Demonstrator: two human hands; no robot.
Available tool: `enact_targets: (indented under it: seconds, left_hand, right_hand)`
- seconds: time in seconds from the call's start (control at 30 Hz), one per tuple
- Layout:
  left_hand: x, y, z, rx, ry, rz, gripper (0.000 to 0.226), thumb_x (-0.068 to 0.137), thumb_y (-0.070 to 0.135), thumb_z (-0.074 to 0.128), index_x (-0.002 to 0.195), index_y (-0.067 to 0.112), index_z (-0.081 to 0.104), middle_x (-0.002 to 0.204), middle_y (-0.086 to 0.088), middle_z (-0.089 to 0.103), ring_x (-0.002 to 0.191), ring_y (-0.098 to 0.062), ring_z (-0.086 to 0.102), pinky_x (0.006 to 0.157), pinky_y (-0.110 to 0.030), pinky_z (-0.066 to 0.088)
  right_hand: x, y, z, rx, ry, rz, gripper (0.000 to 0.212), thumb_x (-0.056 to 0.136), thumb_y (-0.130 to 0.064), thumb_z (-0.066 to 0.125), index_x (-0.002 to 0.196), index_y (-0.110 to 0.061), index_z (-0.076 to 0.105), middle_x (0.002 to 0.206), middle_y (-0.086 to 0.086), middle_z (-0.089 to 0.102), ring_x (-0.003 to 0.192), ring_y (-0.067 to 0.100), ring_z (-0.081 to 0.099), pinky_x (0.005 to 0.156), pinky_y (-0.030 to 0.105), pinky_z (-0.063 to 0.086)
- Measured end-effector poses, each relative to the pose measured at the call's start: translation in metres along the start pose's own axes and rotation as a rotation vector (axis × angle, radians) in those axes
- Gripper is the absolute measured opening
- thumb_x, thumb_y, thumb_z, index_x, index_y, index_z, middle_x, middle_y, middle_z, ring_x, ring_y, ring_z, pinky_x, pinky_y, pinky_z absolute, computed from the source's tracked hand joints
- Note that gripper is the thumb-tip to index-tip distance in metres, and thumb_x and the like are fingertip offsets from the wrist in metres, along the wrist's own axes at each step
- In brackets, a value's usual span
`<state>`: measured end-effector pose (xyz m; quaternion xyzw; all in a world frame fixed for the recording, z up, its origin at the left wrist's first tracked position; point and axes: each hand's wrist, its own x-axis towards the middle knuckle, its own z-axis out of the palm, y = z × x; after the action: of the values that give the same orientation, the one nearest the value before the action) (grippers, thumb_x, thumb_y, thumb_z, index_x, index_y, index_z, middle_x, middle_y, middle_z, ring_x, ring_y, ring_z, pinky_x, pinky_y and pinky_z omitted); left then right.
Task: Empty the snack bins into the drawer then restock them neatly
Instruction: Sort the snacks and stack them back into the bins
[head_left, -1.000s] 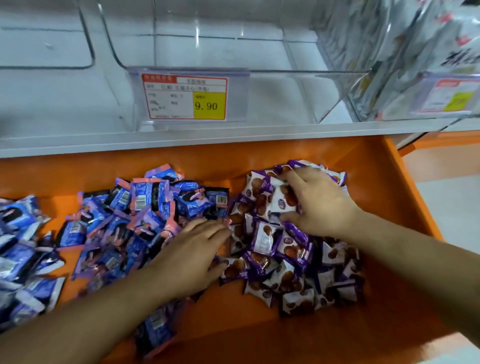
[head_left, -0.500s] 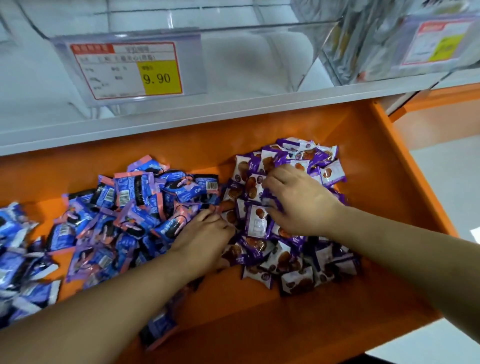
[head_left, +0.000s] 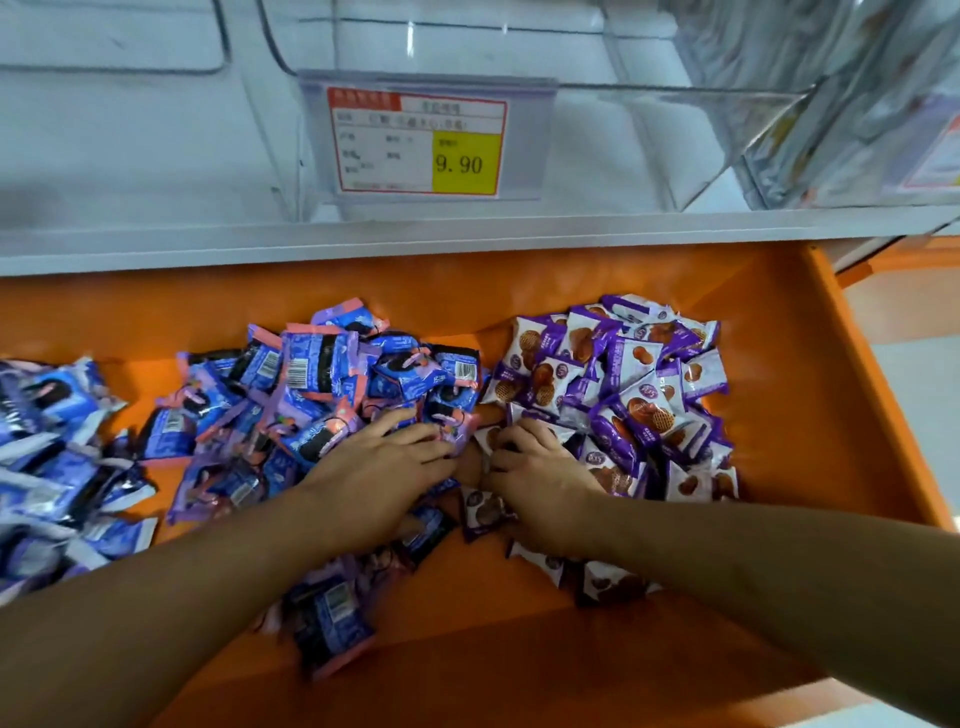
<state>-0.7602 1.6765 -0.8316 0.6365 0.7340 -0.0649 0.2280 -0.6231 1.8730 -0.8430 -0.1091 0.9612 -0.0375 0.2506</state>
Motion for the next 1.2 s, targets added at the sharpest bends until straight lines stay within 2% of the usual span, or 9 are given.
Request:
enact_targets:
  seconds: [0.13,0.3,0.4,0.5,0.57,0.63,0.77,0.87,1.2]
  left_hand:
    - [-0.002,-0.006,0.004,-0.002,0.016,0.007,0.078,0.094,0.061,0.06,0.16,0.032,0.031,0.168,0.011,0.027,0.156,-0.017,0.015,0.127,-0.044,-0.003]
    - [-0.004,-0.009,0.01,-0.03,0.054,0.006,0.077,0.092,0.06,0.063,0.159,0.033,0.035,0.166,0.012,0.031,0.155,-0.016,0.019,0.127,-0.043,-0.005]
    - [-0.005,-0.008,0.01,-0.051,0.025,-0.011,0.079,0.094,0.059,0.062,0.161,0.035,0.028,0.168,0.012,0.024,0.156,-0.015,0.013,0.128,-0.044,-0.007]
    - [-0.006,-0.006,0.009,-0.061,0.017,-0.018,0.081,0.095,0.058,0.062,0.162,0.035,0.024,0.17,0.012,0.021,0.158,-0.015,0.009,0.127,-0.043,-0.008]
    - [-0.007,-0.006,0.007,-0.064,0.013,-0.021,0.08,0.096,0.057,0.061,0.163,0.035,0.023,0.171,0.011,0.019,0.158,-0.015,0.008,0.127,-0.044,-0.009]
    - [-0.007,-0.007,0.008,-0.047,-0.001,-0.015,0.078,0.099,0.058,0.056,0.164,0.034,0.02,0.172,0.01,0.016,0.159,-0.016,0.005,0.128,-0.045,-0.01]
    - [-0.008,-0.011,0.013,-0.038,0.045,0.01,0.076,0.098,0.059,0.055,0.163,0.033,0.024,0.171,0.009,0.022,0.158,-0.016,0.01,0.128,-0.045,-0.009]
    - [-0.008,-0.014,0.017,-0.052,0.072,0.011,0.076,0.096,0.06,0.057,0.162,0.034,0.028,0.169,0.01,0.026,0.158,-0.016,0.011,0.128,-0.044,-0.008]
    - [-0.009,-0.016,0.023,-0.04,0.129,0.029,0.074,0.096,0.061,0.059,0.16,0.033,0.035,0.167,0.009,0.032,0.157,-0.017,0.017,0.125,-0.042,-0.01]
  right_hand:
    - [-0.012,0.014,-0.009,0.182,0.116,0.011,0.059,0.077,-0.048,0.079,0.13,-0.024,0.068,0.121,0.0,0.063,0.129,0.026,0.047,0.118,0.044,0.032]
    - [-0.05,0.033,-0.059,0.518,0.285,0.251,0.043,0.083,-0.05,0.081,0.114,-0.024,0.065,0.126,-0.013,0.055,0.128,0.003,0.04,0.105,0.006,0.026]
    - [-0.075,0.064,-0.067,0.364,0.394,0.451,0.036,0.081,-0.045,0.082,0.101,-0.021,0.065,0.116,-0.006,0.06,0.121,0.013,0.046,0.105,0.022,0.04]
    - [-0.085,0.089,-0.064,-0.038,0.322,0.644,0.073,0.079,-0.05,0.078,0.132,-0.005,0.058,0.133,0.014,0.058,0.13,0.035,0.046,0.112,0.047,0.043]
    - [-0.078,0.086,-0.067,-0.086,0.339,0.523,0.081,0.082,-0.049,0.075,0.144,-0.004,0.048,0.144,0.016,0.051,0.138,0.037,0.042,0.118,0.05,0.038]
    - [-0.058,0.072,-0.069,-0.06,0.341,0.257,0.072,0.089,-0.047,0.071,0.147,-0.011,0.049,0.148,0.008,0.052,0.142,0.028,0.042,0.121,0.044,0.036]
    - [-0.005,0.039,-0.048,0.015,0.073,-0.129,0.062,0.093,-0.049,0.067,0.149,-0.028,0.05,0.153,-0.005,0.051,0.146,0.017,0.038,0.123,0.041,0.033]
    - [0.005,0.042,-0.023,-0.062,-0.091,-0.163,0.059,0.094,-0.054,0.064,0.149,-0.036,0.051,0.158,-0.008,0.043,0.154,0.019,0.025,0.125,0.048,0.027]
    - [-0.018,0.062,-0.03,-0.19,-0.06,-0.088,0.058,0.095,-0.058,0.058,0.148,-0.035,0.055,0.161,-0.003,0.042,0.155,0.022,0.026,0.128,0.044,0.014]
